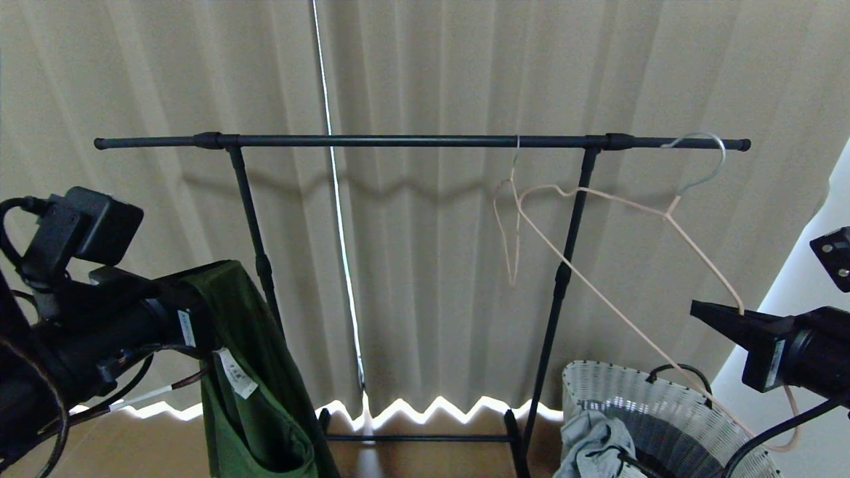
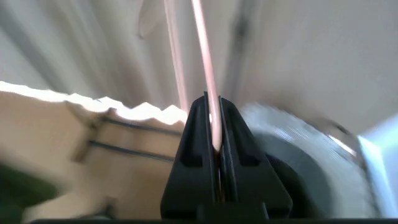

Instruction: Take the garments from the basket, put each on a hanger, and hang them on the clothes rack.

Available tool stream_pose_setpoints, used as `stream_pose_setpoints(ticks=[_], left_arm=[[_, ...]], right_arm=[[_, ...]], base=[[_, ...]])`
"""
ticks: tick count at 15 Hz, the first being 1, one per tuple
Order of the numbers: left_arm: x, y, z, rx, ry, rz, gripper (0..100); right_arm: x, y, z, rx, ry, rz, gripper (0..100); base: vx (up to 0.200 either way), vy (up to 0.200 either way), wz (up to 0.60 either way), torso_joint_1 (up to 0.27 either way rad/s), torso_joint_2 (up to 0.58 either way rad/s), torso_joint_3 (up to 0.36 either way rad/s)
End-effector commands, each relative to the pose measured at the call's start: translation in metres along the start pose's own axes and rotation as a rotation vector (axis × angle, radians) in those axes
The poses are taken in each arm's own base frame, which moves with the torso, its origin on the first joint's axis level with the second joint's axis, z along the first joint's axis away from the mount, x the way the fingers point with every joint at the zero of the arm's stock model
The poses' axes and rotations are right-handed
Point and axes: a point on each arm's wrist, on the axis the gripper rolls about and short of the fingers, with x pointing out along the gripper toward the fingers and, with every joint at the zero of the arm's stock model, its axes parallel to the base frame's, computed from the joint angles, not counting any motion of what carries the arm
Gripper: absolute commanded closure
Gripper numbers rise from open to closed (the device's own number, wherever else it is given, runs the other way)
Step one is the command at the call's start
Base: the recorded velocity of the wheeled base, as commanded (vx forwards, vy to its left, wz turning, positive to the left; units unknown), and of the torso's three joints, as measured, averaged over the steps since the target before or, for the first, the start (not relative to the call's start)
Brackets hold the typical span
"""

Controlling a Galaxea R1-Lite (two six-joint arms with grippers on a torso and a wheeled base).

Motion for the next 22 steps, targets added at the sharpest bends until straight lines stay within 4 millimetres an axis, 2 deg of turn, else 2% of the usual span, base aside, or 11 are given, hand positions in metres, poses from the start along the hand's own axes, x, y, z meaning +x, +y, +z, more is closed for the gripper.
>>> stream_pose_setpoints(ticks=[1,4,10,13,14,17,22], left_arm=[[0.02,-0.002,0.006,0.002,0.051,-0.013,100],[0.053,-0.013,0.014,0.017,0.158,0.019,100],[0.087,-0.035,0.019,0.014,0.174,0.064,100],[0.108,-0.04,0.025,0.002,0.165,0.124,100],[0.111,-0.041,0.025,0.002,0.165,0.128,100],[0.111,-0.047,0.028,-0.031,0.153,0.119,100],[0.121,-0.05,0.025,-0.029,0.167,0.223,100]], right_arm=[[-0.002,0.001,0.003,0.004,-0.021,0.037,100],[0.005,0.017,0.001,-0.023,0.016,0.18,100],[0.003,0.036,-0.008,-0.065,0.057,0.282,100],[0.008,0.048,-0.02,-0.091,0.118,0.344,100],[0.009,0.058,-0.028,-0.113,0.156,0.398,100],[0.006,0.072,-0.032,-0.141,0.175,0.476,100],[-0.002,0.078,-0.031,-0.153,0.157,0.52,100]], base=[[0.0,0.0,0.0,0.0,0.0,0.0],[0.0,0.0,0.0,0.0,0.0,0.0],[0.0,0.0,0.0,0.0,0.0,0.0],[0.0,0.0,0.0,0.0,0.0,0.0],[0.0,0.0,0.0,0.0,0.0,0.0],[0.0,0.0,0.0,0.0,0.0,0.0],[0.0,0.0,0.0,0.0,0.0,0.0]])
